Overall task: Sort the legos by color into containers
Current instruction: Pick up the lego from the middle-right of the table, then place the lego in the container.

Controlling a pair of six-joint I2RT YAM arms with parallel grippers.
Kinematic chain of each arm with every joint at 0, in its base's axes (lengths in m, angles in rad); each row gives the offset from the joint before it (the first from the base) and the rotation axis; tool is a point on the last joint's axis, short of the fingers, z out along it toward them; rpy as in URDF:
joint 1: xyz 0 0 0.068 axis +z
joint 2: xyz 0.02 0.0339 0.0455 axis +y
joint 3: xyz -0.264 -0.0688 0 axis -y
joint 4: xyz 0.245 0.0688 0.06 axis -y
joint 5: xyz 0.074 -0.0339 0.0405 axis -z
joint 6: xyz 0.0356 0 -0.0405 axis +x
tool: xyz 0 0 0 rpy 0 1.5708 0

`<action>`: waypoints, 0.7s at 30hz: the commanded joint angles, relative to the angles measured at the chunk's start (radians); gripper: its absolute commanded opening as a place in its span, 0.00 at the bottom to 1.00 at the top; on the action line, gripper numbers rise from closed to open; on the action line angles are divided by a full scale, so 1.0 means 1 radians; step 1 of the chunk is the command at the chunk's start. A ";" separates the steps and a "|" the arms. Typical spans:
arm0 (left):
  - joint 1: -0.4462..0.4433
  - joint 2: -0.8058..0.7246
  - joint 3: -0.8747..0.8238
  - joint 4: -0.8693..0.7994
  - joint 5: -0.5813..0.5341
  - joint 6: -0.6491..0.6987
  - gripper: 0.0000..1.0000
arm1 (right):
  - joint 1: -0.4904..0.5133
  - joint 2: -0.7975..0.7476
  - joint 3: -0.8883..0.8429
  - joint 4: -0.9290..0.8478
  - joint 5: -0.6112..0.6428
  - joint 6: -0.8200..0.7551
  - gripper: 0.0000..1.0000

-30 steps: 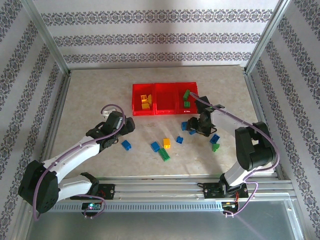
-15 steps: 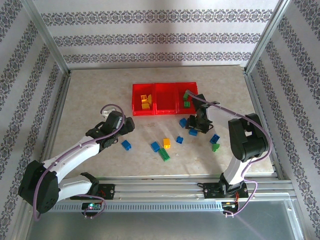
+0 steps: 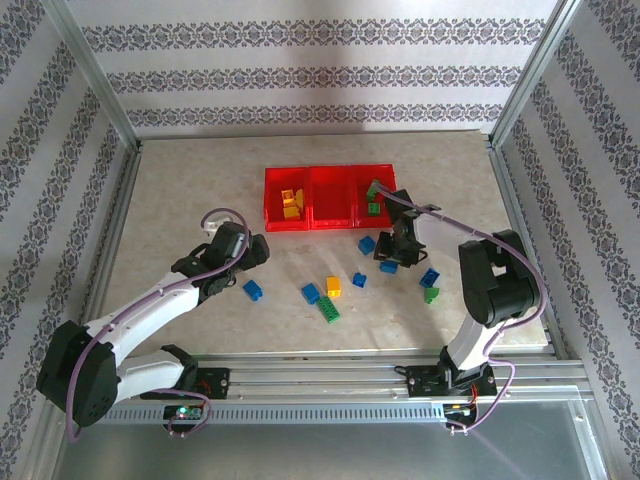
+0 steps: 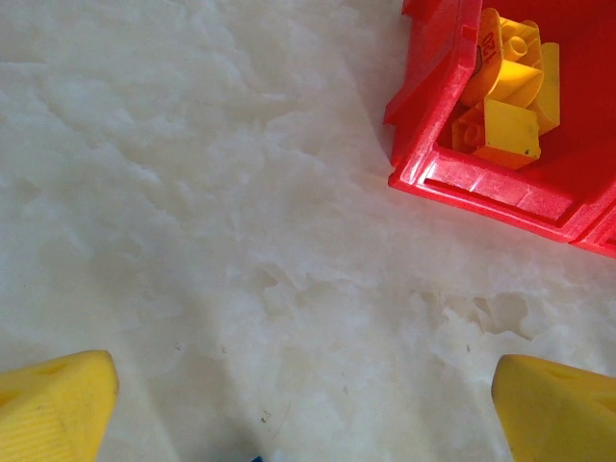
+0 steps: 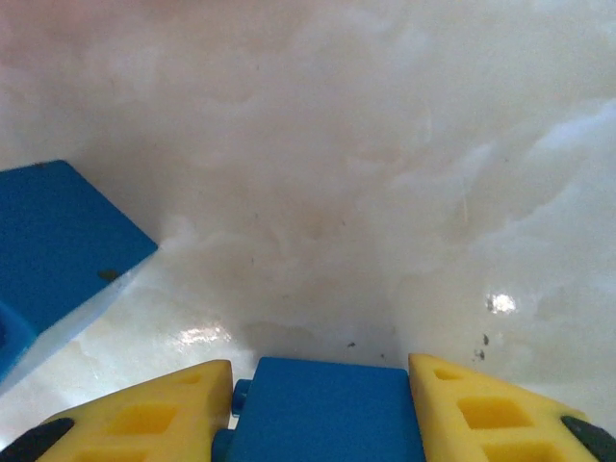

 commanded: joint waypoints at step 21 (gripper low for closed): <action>0.019 -0.023 -0.010 -0.044 0.021 -0.018 1.00 | 0.195 -0.032 0.332 -0.014 0.105 -0.064 0.36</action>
